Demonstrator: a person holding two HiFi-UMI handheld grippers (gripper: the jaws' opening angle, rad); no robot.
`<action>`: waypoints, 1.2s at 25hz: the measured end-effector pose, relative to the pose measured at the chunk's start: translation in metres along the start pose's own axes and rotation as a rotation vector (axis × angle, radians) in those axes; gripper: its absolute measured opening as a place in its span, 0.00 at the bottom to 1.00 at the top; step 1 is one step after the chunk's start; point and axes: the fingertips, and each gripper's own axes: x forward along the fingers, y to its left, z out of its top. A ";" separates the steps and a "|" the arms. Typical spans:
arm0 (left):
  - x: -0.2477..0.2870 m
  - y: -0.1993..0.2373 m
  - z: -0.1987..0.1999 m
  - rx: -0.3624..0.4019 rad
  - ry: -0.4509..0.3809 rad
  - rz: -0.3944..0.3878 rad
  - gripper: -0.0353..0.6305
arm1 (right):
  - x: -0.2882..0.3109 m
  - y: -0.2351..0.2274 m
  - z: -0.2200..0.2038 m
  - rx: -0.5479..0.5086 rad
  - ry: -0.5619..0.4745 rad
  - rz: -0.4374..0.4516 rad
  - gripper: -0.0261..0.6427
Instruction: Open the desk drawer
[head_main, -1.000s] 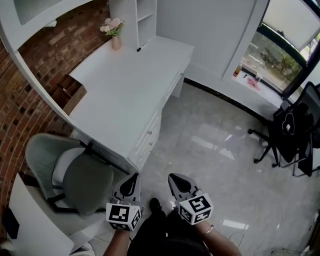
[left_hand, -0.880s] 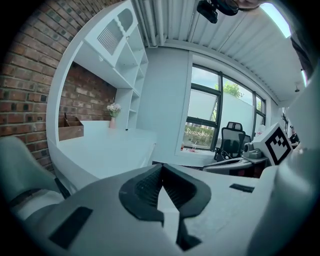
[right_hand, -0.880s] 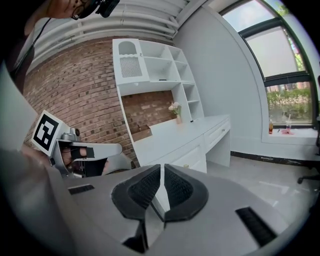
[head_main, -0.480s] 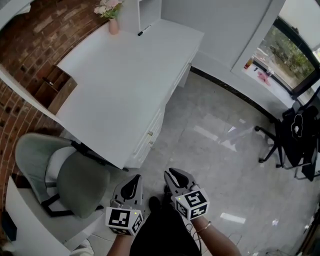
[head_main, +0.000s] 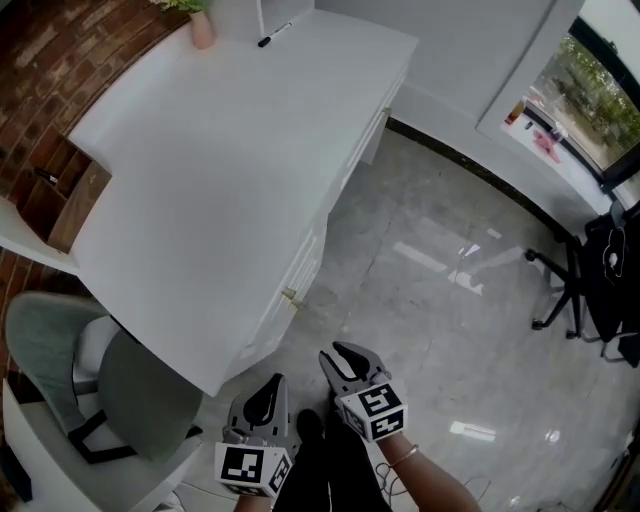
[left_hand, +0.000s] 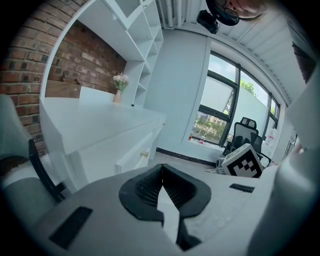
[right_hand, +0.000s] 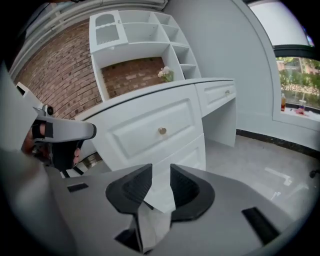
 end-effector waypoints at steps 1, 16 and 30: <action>0.008 0.002 -0.006 -0.009 0.006 0.001 0.07 | 0.009 -0.004 -0.007 0.001 0.012 0.006 0.21; 0.093 0.034 -0.057 0.028 0.094 0.013 0.07 | 0.132 -0.042 -0.067 -0.067 0.147 0.084 0.24; 0.132 0.041 -0.086 0.048 0.200 0.035 0.07 | 0.206 -0.066 -0.103 -0.135 0.260 0.140 0.26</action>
